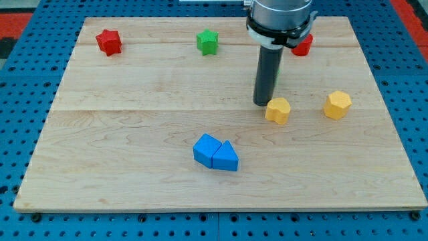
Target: Push the yellow heart above the yellow hexagon
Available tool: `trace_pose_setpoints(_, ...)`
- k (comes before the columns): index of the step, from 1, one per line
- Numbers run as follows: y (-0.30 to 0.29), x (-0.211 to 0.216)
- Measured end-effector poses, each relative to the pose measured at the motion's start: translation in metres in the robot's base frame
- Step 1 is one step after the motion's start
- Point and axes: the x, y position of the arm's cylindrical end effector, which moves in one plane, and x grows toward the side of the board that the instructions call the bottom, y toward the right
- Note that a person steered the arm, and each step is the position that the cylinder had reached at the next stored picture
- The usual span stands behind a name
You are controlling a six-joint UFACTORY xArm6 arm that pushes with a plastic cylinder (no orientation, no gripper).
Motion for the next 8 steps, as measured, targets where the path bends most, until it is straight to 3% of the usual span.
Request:
trace_pose_setpoints(1, -0.075, 0.010)
trace_pose_setpoints(3, 0.038, 0.046)
trace_pose_setpoints(6, 0.129, 0.040)
trace_pose_setpoints(7, 0.141, 0.045)
trace_pose_setpoints(8, 0.085, 0.049)
